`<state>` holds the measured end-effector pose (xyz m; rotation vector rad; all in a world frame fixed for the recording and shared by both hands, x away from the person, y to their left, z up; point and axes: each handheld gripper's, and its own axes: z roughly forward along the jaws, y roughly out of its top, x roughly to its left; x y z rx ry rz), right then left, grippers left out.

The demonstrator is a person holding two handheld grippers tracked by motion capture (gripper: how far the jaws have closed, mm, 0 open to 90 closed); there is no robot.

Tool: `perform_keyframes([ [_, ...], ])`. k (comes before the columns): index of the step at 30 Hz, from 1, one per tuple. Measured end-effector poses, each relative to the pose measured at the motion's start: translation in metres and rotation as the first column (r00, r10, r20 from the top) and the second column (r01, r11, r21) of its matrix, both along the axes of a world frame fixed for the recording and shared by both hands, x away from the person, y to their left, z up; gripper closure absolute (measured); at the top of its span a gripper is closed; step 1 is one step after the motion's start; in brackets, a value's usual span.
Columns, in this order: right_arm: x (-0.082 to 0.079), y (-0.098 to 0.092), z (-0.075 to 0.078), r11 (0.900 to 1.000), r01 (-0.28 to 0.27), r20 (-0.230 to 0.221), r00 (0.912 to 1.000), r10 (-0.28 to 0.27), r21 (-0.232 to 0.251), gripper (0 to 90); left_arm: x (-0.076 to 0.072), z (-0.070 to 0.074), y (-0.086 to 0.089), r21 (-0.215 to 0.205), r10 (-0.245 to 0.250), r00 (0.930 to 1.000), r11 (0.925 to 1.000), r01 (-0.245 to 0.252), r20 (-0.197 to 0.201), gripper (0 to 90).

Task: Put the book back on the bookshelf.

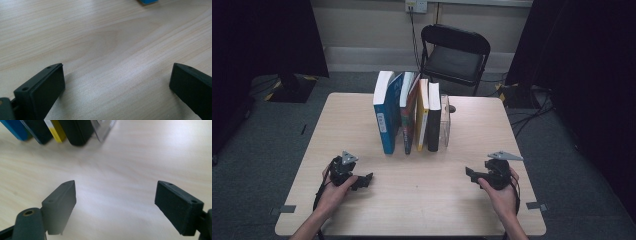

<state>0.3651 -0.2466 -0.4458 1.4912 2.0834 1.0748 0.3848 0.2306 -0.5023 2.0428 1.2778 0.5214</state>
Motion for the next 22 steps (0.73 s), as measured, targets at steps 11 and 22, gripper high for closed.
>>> perform_keyframes([
  [11,-0.024,-0.033,-0.042,0.992,0.056,-0.077,0.9949,-0.065,-0.113,17.9,0.000,0.000,0.000,-0.003,-0.001,1.0000,1.0000,0.001,0.001,0.0],
  [22,-0.028,-0.031,-0.054,0.986,0.069,0.026,0.9975,-0.066,-0.149,14.8,0.000,0.000,0.000,0.000,0.000,1.0000,1.0000,0.000,0.000,0.0],
])
